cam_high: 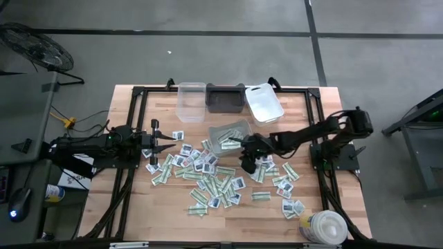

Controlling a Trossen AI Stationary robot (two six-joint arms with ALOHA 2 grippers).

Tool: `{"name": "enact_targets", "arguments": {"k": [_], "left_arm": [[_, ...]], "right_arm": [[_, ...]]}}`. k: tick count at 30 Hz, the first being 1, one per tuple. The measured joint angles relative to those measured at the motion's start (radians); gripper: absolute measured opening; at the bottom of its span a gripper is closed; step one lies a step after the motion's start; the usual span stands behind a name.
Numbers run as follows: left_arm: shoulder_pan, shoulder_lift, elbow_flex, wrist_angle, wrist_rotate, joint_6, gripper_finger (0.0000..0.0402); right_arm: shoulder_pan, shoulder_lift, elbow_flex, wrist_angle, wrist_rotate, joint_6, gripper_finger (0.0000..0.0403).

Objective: Pick & Place First Aid Supplies
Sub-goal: Put the bandage pack into the gray bin

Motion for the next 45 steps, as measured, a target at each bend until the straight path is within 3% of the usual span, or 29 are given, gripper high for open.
{"name": "enact_targets", "arguments": {"k": [9,13,17,22,29,31,36,45], "left_arm": [[0.000,0.000,0.000,0.000,0.000,0.000,0.0096],[0.000,0.000,0.000,0.000,0.000,0.000,0.0096],[0.000,0.000,0.000,0.000,0.000,0.000,0.0096],[0.000,0.000,0.000,0.000,0.000,0.000,0.0096],[0.000,0.000,0.000,0.000,0.000,0.000,0.0096],[0.000,0.000,0.000,0.000,0.000,0.000,0.0096],[0.000,0.000,0.000,0.000,0.000,0.000,0.0096],[0.000,0.000,0.000,0.000,0.000,0.000,0.0096]], "right_arm": [[-0.052,0.059,0.089,0.011,0.188,-0.221,0.0135],[-0.067,0.060,0.118,0.006,0.182,-0.221,0.0135],[-0.052,0.060,0.142,0.027,0.078,-0.202,0.0135],[-0.015,0.060,0.158,0.130,0.015,-0.307,0.0135],[-0.002,0.060,0.158,0.122,0.122,-0.617,0.0135],[0.002,0.059,0.158,0.093,0.183,-0.631,0.0135],[0.009,0.022,0.158,-0.064,0.212,-0.386,0.0135],[0.009,-0.085,0.158,-0.557,0.055,0.239,0.0135]]}}
